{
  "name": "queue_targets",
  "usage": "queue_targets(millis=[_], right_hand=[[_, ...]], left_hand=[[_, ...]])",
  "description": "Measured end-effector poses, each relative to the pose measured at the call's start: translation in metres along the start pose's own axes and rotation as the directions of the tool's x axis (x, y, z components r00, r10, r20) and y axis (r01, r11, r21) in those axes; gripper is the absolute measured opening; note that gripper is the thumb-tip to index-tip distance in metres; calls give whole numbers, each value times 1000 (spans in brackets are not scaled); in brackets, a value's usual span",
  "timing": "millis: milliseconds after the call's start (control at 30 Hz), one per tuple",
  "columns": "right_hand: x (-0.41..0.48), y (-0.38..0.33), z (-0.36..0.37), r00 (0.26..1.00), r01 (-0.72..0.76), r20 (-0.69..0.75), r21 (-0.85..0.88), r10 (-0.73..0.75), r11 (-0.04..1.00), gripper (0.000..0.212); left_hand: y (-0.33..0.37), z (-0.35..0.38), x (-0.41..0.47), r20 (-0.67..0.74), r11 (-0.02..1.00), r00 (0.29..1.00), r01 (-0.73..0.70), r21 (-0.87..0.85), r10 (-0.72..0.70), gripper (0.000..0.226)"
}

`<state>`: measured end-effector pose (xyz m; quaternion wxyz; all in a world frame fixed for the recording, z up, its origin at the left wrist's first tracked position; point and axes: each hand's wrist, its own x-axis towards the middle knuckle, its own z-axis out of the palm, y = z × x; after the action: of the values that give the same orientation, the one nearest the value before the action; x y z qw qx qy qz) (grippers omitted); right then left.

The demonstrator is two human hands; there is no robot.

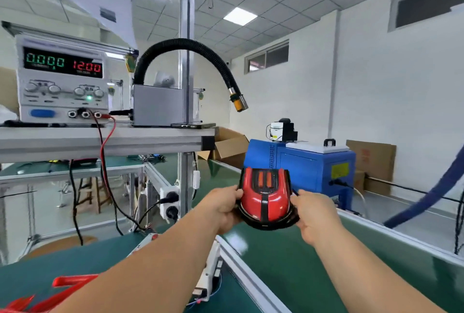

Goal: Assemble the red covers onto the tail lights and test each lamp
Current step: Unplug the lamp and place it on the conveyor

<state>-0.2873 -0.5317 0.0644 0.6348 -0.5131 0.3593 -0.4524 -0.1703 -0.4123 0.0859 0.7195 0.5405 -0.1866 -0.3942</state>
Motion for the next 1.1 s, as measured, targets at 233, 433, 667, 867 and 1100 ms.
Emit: queue_targets(millis=[233,433,667,867,1100], right_hand=[[24,38,17,1000,21,4,44,-21,999,48],[32,49,45,977,-165,166,187,134,968,45],[29,52,74,949,-227,266,207,169,952,30],[31,53,69,992,35,121,58,-42,998,47],[22,59,40,967,256,31,-81,-254,963,50]], left_hand=[[-7,-14,24,5,999,999,-42,8,42,36],[5,-30,33,-79,985,985,-161,-57,157,39],[19,-43,38,-158,971,959,-240,-9,236,41],[13,-47,52,-152,984,972,-176,38,180,38],[-14,-30,59,-74,984,983,-172,-52,168,43]])
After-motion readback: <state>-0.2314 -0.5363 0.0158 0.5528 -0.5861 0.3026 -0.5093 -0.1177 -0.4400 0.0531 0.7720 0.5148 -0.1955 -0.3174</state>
